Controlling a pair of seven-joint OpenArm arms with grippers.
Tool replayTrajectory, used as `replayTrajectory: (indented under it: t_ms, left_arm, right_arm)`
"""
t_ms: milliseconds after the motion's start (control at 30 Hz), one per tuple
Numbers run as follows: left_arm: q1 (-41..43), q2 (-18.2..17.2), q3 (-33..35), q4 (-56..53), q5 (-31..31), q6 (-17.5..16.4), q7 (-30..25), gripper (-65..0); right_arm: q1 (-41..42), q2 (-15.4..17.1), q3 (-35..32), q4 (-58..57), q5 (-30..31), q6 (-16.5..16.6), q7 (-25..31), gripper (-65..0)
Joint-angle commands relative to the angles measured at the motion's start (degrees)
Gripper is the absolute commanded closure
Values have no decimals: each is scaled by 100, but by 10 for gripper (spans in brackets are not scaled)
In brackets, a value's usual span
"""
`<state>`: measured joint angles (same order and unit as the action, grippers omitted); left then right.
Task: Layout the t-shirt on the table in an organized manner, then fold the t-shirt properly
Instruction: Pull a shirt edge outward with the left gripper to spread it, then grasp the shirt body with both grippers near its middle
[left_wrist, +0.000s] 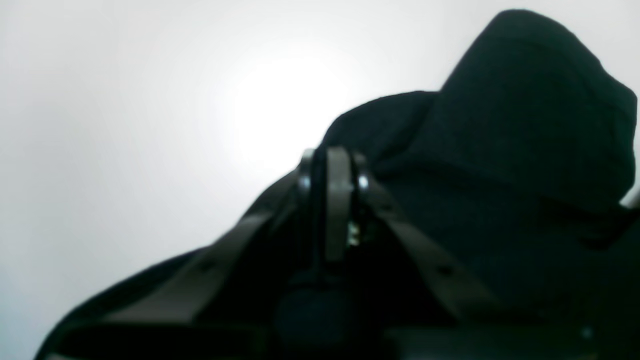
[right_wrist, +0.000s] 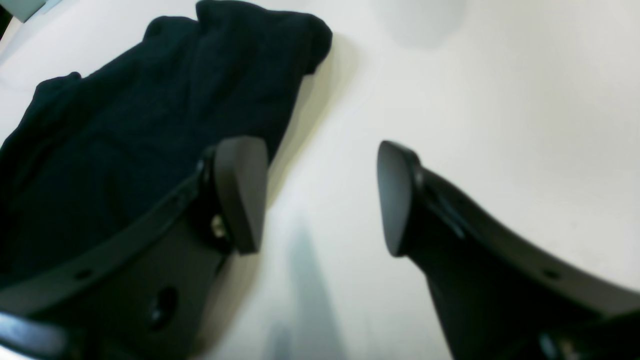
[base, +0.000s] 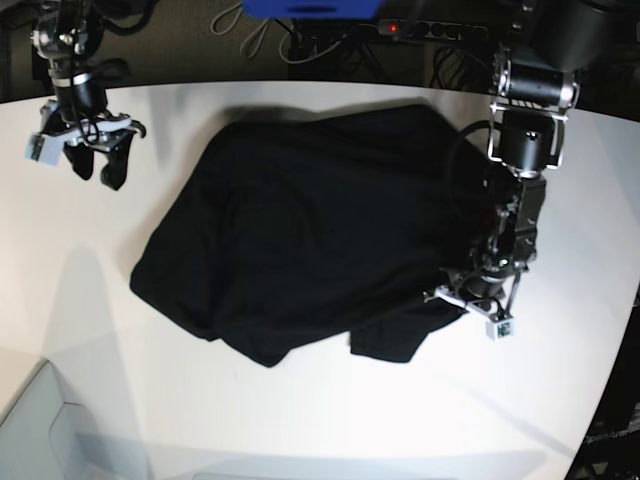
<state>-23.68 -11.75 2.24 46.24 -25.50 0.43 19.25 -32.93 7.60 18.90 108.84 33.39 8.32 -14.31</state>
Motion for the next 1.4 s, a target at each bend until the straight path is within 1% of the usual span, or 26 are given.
replayTrajectory:
  t_ms: [0,33,67,167,267,333,400,533,633,667,700,733,833,867,900,933,1033,1133,1233,1367]
  left_arm:
    - [-159,-113,-70,145,-31,15,-74,-40]
    - [-159,-139,-193,268,-66,15,-56,-28]
    - [-133,-166,-431,497,-171,15,-30,-2]
    - [-89,-192,-1231,1174,-488,15,119,-2]
    - [-107,-192,-2022,1763,-523,15,506,-1]
    - [-133,-192,-2426,2071,-479,-12,744,-1]
    - [-221,-192,-2602,2238,-391,-12,875,-1]
    - [-212,-324,-2637,2246,-206,-21,884,-4]
    - [113,-342,-2655,2238,-233,-21,884,-6]
    - [210,-359,-2655,2246,-242,-21,884,-15]
    - [315,-430,-2655,2273,-242,-12,893,-37]
    - [421,-474,-2655,2290,-259,15,893,-74]
    - [711,-509,-2664,2308,-268,23,893,-239]
    - [781,-509,-2672,2308,-268,23,867,-283]
    - [834,-517,-2708,2308,-268,23,832,-314]
    - [869,-517,-2822,2308,-268,-12,832,-325]
    - [887,-482,-3217,2308,-268,-21,867,-326]
    - [852,-500,-3472,2414,-268,-21,884,-326]
    - [878,-474,-3560,2941,-268,-21,884,-327]
    - [887,-474,-3552,3266,-268,-21,884,-327]
  right_arm:
    - [0,45,31,110,42,69,160,-359]
    - [53,45,31,110,42,69,160,-359]
    - [80,45,31,110,42,69,160,-359]
    - [106,45,23,101,42,69,160,-359]
    - [132,45,-30,101,42,69,160,-359]
    - [132,62,-74,101,42,69,160,-359]
    - [159,71,-153,101,42,69,160,-359]
    - [335,80,-347,92,42,69,151,-360]
    - [431,89,-443,92,42,69,151,-361]
    - [484,89,-470,83,42,69,116,-361]
    - [528,89,-487,83,42,69,20,-361]
    - [581,89,-505,83,42,69,-112,-361]
    - [713,80,-522,83,42,69,-543,-361]
    - [730,71,-593,92,42,69,-640,-361]
    - [765,80,-716,92,42,69,-693,-362]
    - [783,80,-839,101,42,69,-736,-362]
    - [783,62,-1261,83,42,69,-736,-365]
    - [748,54,-1876,57,42,61,-736,-394]
    - [756,54,-2333,-66,42,43,-736,-408]
    - [906,45,-2694,-523,42,34,-693,-408]
